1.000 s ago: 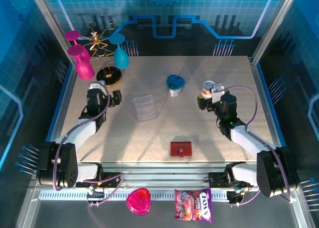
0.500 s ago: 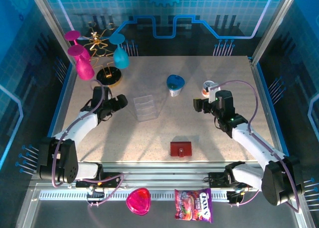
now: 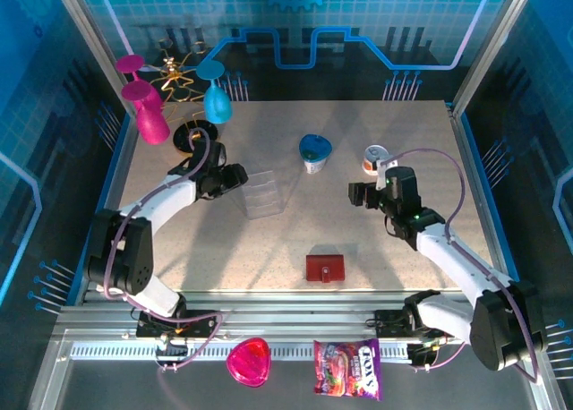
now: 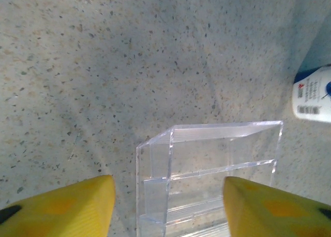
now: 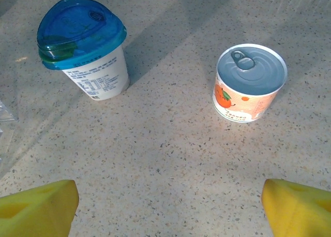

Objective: Take the credit cards out of the card holder

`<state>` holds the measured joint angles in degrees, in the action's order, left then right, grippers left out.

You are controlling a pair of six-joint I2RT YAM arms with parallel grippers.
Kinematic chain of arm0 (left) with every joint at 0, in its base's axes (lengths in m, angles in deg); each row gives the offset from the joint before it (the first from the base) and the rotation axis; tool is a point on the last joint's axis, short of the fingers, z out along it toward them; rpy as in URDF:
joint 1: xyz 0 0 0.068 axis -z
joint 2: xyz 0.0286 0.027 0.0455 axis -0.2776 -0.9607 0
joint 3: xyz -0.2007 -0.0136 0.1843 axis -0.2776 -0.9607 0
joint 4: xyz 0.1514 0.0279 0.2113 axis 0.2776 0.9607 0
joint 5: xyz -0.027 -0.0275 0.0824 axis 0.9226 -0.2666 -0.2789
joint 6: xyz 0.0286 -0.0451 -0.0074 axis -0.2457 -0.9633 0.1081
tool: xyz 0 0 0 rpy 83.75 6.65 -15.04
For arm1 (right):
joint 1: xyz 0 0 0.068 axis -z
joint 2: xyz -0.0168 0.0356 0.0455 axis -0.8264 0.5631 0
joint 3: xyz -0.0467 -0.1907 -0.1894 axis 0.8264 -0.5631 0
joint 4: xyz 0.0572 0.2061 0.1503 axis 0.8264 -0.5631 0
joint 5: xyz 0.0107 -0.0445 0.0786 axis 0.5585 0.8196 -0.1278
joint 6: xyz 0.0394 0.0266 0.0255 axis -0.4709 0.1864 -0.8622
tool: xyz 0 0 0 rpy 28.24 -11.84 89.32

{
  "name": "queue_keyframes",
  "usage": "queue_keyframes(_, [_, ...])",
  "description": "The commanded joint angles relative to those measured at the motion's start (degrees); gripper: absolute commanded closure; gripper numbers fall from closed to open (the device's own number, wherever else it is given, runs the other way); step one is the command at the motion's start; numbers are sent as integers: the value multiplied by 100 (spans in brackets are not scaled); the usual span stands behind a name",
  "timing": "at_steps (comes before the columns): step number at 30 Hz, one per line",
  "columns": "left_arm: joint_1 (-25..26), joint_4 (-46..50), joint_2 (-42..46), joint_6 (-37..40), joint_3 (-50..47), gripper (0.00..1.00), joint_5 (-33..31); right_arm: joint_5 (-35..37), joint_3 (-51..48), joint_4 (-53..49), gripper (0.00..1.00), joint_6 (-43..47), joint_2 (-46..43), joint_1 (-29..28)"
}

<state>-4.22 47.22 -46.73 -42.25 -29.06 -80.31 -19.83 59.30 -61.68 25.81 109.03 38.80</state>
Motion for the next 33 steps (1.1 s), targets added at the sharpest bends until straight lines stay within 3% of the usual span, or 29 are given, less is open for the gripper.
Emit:
queue_keyframes(1, [143, 413, -254, 172, 322, 50, -164, 139, -167, 107, 8, -105, -187, -83])
queue_keyframes(6, [225, 550, -551, 293, 517, 63, -308, 217, -235, 167, 8, -115, -219, -81])
queue_keyframes(17, [286, 493, -808, 428, 658, 73, -605, 312, -177, 258, 8, -162, -91, -82])
queue_keyframes(33, [355, 515, -1070, 559, 959, 89, -480, 357, -153, 126, 8, -76, -297, -80])
